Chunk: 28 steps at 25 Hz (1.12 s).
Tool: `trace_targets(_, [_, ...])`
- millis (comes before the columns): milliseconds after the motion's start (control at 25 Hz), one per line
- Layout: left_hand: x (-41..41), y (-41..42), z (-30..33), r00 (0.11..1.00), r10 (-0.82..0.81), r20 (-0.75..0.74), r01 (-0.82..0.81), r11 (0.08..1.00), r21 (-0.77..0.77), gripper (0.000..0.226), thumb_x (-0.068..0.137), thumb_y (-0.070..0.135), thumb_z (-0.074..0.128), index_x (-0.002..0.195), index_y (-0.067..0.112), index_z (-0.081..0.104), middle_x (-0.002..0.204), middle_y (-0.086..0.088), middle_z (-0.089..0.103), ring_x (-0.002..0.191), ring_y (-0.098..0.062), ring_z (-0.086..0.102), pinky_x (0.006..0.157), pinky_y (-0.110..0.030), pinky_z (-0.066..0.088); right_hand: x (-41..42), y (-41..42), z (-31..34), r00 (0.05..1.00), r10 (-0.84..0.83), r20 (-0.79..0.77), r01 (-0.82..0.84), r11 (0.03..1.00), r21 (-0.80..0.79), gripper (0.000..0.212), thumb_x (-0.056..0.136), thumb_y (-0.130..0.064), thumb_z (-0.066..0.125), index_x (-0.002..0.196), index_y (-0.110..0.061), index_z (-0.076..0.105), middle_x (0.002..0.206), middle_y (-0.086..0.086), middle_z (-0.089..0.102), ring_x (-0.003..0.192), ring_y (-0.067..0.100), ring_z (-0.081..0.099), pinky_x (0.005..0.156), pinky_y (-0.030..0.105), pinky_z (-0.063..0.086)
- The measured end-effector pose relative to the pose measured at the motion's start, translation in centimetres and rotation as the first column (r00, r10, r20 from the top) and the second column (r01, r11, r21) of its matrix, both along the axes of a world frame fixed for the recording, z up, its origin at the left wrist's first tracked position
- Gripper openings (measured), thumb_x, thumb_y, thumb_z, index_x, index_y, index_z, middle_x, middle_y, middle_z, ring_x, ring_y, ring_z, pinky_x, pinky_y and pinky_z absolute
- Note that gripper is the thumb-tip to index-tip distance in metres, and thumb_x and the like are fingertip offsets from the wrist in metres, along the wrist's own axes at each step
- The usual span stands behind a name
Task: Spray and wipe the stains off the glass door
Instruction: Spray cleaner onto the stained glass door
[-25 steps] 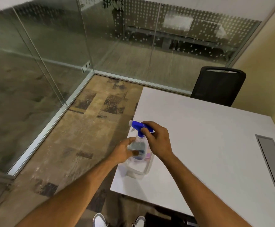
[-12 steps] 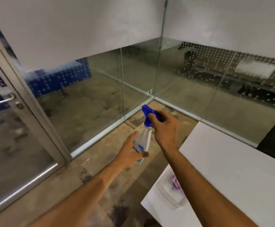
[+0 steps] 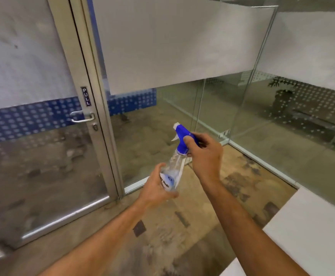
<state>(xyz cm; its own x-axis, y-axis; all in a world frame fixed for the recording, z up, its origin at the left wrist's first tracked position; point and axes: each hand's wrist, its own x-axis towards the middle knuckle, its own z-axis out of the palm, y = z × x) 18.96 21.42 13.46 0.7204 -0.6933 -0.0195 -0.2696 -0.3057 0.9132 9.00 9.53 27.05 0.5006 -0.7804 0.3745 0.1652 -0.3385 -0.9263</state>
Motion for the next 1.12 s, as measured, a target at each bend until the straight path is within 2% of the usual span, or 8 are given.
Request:
trace_targets(120, [4.7, 4.8, 1.0, 0.999, 0.048, 0.009, -0.048, 0.999, -0.011, 0.1, 0.059, 0.025, 0.089, 0.143, 0.042, 0.038, 0.126, 0.004, 0.061, 0.104, -0.023, 0.069, 0.081, -0.044, 0.065, 5.3, 3.5, 0.3, 0.981, 0.193, 0.022, -0.193, 0.98, 0.038, 0.022, 0.078, -0.03, 0.075, 0.098, -0.038, 0.073, 0.094, -0.007, 0.077, 0.086, 0.015, 0.072, 0.078, 0.045, 0.062])
trace_targets(240, [8.6, 9.1, 1.5, 0.996, 0.072, 0.059, -0.072, 0.997, -0.008, 0.101, 0.059, 0.025, 0.088, 0.143, 0.044, 0.035, 0.124, 0.007, 0.061, 0.095, -0.012, 0.068, 0.075, -0.027, 0.063, 10.2, 7.0, 0.1, 0.931, 0.365, 0.002, -0.364, 0.93, 0.056, 0.039, 0.079, -0.026, 0.077, 0.116, -0.026, 0.067, 0.106, -0.006, 0.073, 0.092, 0.011, 0.069, 0.078, 0.027, 0.057])
trace_targets(440, [14.6, 15.0, 2.9, 0.989, 0.123, 0.082, -0.122, 0.992, -0.023, 0.109, 0.059, 0.028, 0.085, 0.15, 0.049, 0.028, 0.139, 0.008, 0.059, 0.121, -0.016, 0.065, 0.099, -0.043, 0.06, 18.6, 12.4, 0.6, 0.77, 0.639, -0.011, -0.637, 0.769, 0.055, 0.053, 0.085, -0.013, 0.077, 0.133, -0.027, 0.06, 0.123, -0.016, 0.069, 0.102, 0.008, 0.066, 0.086, 0.024, 0.055])
trace_targets(560, [18.5, 17.2, 3.7, 0.982, 0.17, 0.076, -0.165, 0.984, -0.07, 0.111, 0.06, 0.02, 0.079, 0.155, 0.046, 0.027, 0.14, 0.013, 0.06, 0.122, -0.009, 0.065, 0.099, -0.037, 0.059, 24.1, 15.1, 1.4, 0.668, 0.744, 0.004, -0.742, 0.665, 0.085, 0.045, 0.085, -0.014, 0.076, 0.126, -0.028, 0.063, 0.125, -0.015, 0.068, 0.09, 0.022, 0.073, 0.087, 0.042, 0.06])
trace_targets(720, [24.0, 19.5, 5.6, 0.968, 0.222, 0.118, -0.211, 0.972, -0.099, 0.116, 0.064, 0.012, 0.077, 0.161, 0.042, 0.02, 0.153, 0.017, 0.051, 0.136, -0.001, 0.056, 0.106, -0.022, 0.053, 30.8, 17.6, 2.7, 0.587, 0.808, 0.041, -0.809, 0.586, 0.03, 0.033, 0.089, -0.013, 0.072, 0.117, -0.027, 0.065, 0.128, 0.006, 0.066, 0.07, 0.021, 0.07, 0.075, 0.039, 0.061])
trace_targets(880, [29.0, 21.7, 8.2, 0.944, 0.28, 0.176, -0.266, 0.959, -0.096, 0.118, 0.067, 0.009, 0.077, 0.161, 0.047, 0.017, 0.145, 0.016, 0.057, 0.125, -0.005, 0.064, 0.096, -0.024, 0.056, 36.5, 20.0, 5.5, 0.557, 0.828, 0.061, -0.829, 0.559, -0.002, 0.023, 0.085, -0.028, 0.072, 0.107, -0.025, 0.065, 0.117, 0.003, 0.072, 0.065, 0.019, 0.07, 0.072, 0.033, 0.061])
trace_targets(1000, [32.3, 23.7, 10.7, 0.914, 0.344, 0.214, -0.328, 0.938, -0.109, 0.119, 0.066, 0.012, 0.077, 0.16, 0.05, 0.016, 0.141, 0.025, 0.058, 0.124, -0.001, 0.064, 0.093, -0.025, 0.059, 40.2, 22.2, 7.9, 0.513, 0.855, 0.074, -0.855, 0.517, -0.037, 0.026, 0.082, -0.046, 0.072, 0.101, -0.029, 0.066, 0.101, 0.004, 0.075, 0.062, 0.021, 0.068, 0.079, 0.049, 0.06])
trace_targets(1120, [35.1, 26.0, 13.1, 0.892, 0.371, 0.257, -0.359, 0.929, -0.094, 0.113, 0.064, 0.015, 0.077, 0.153, 0.057, 0.022, 0.131, 0.03, 0.06, 0.119, 0.002, 0.065, 0.083, -0.02, 0.059, 43.1, 24.8, 10.1, 0.484, 0.868, 0.106, -0.866, 0.493, -0.085, 0.031, 0.081, -0.053, 0.069, 0.105, -0.034, 0.065, 0.103, -0.008, 0.076, 0.062, 0.019, 0.068, 0.08, 0.049, 0.059])
